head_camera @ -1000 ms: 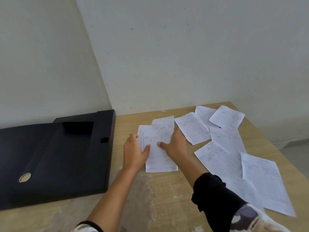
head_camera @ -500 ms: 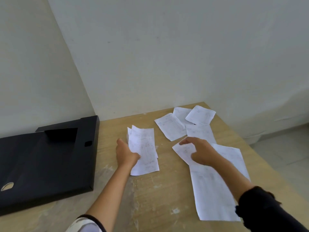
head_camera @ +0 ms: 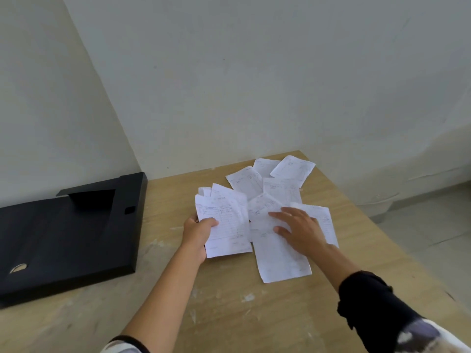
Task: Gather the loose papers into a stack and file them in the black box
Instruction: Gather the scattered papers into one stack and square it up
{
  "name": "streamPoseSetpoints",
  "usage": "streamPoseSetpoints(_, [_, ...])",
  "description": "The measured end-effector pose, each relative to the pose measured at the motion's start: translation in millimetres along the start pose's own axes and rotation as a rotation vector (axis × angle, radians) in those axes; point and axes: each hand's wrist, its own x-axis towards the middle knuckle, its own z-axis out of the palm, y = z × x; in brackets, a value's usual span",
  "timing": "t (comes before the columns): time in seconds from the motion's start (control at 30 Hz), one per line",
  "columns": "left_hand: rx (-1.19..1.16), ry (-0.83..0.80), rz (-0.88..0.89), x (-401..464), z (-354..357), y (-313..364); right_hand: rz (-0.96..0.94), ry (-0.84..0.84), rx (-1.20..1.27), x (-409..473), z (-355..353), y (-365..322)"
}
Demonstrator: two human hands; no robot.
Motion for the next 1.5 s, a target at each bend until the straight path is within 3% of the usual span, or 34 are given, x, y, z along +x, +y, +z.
streamPoseSetpoints(0.07, [0.007, -0.020, -0.002, -4, 6, -3, 0.034, 0.067, -0.001, -7, -3, 8])
streamPoseSetpoints(0.2, [0.028, -0.044, -0.022, -6, 26, -19, 0.065, -0.038, -0.013, -19, -1, 19])
streamPoseSetpoints(0.3, [0.077, 0.006, 0.005, -1, 39, -34, 0.072, -0.015, -0.024, -11, 5, 16])
streamPoseSetpoints(0.4, [0.199, -0.003, 0.073, 1, 46, -44, 0.052, 0.007, 0.111, 0, 4, 13])
streamPoseSetpoints(0.53, [0.485, -0.005, 0.228, 1, 58, -50, 0.152, 0.106, 0.153, 3, 2, 26])
streamPoseSetpoints(0.67, [0.961, 0.073, 0.385, -2, 75, -51, 0.227, -0.013, 0.128, 0, 8, 22])
streamPoseSetpoints(0.73, [1.025, 0.064, 0.402, -5, 83, -52, 0.204, -0.015, 0.236, 6, 4, 17])
streamPoseSetpoints(0.87, [1.004, 0.061, 0.417, -3, 91, -52, 0.330, 0.156, 0.433, 11, -15, 24])
streamPoseSetpoints(1.1, [0.845, 0.102, 0.402, 2, 101, -51, 0.391, 0.135, 0.602, 28, -12, 14])
streamPoseSetpoints(1.3, [0.689, 0.127, 0.462, 9, 101, -61, 0.481, -0.008, 0.525, 38, -13, 8])
streamPoseSetpoints(1.4, [0.500, 0.121, 0.420, 10, 99, -60, 0.464, -0.040, 0.454, 42, -6, 5])
streamPoseSetpoints(1.5, [0.461, 0.065, 0.447, 12, 97, -60, 0.426, -0.075, 0.382, 46, -8, 0])
